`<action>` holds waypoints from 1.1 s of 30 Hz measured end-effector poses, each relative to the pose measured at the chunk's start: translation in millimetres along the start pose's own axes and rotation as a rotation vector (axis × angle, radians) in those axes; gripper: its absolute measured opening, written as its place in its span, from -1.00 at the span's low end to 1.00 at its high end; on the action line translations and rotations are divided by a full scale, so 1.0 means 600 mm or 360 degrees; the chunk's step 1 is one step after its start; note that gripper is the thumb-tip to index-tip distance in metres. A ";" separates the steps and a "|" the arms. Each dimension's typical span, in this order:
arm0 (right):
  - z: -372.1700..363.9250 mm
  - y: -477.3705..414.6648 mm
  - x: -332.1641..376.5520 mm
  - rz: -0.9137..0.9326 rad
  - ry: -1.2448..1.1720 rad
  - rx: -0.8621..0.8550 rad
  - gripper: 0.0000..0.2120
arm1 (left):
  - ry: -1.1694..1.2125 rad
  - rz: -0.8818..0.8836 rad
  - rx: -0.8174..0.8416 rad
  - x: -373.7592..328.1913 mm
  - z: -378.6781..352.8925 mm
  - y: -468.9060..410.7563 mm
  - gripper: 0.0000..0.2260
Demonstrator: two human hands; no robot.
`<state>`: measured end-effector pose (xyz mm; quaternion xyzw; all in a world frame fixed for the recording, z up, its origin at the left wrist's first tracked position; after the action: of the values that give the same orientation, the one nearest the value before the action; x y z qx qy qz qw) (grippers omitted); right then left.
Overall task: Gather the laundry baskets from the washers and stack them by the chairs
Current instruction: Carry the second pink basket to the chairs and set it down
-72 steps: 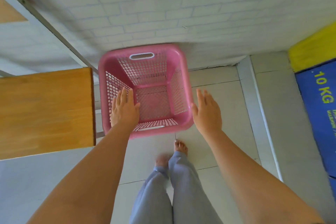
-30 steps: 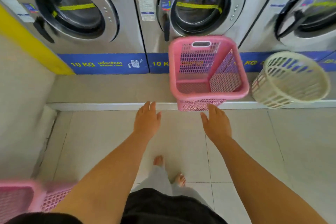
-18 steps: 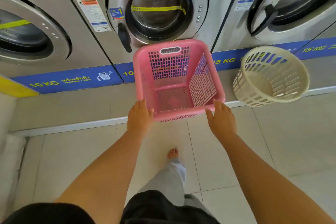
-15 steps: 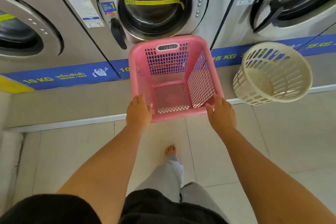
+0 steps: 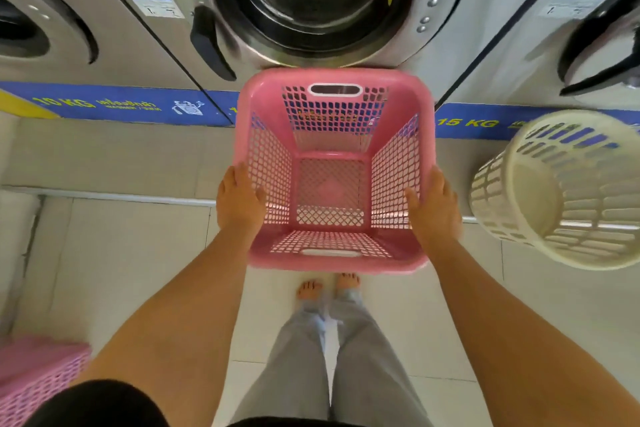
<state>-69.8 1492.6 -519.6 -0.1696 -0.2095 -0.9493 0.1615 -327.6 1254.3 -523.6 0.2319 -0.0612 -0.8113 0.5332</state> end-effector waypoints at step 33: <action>0.017 0.010 0.061 0.0253 -0.0091 -0.0050 -0.15 | 0.0162 0.0699 -0.0355 0.136 0.065 0.114 -0.69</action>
<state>-97.8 1483.2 -494.7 -0.2153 -0.1849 -0.9315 0.2275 -314.3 1146.5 -490.9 0.1935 0.0067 -0.6651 0.7213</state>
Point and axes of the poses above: each hand's wrist, its own y-axis away from the middle knuckle, its own z-axis out of the back of the hand, x = y × z, the point moved 6 cm from there along -y, towards the middle knuckle
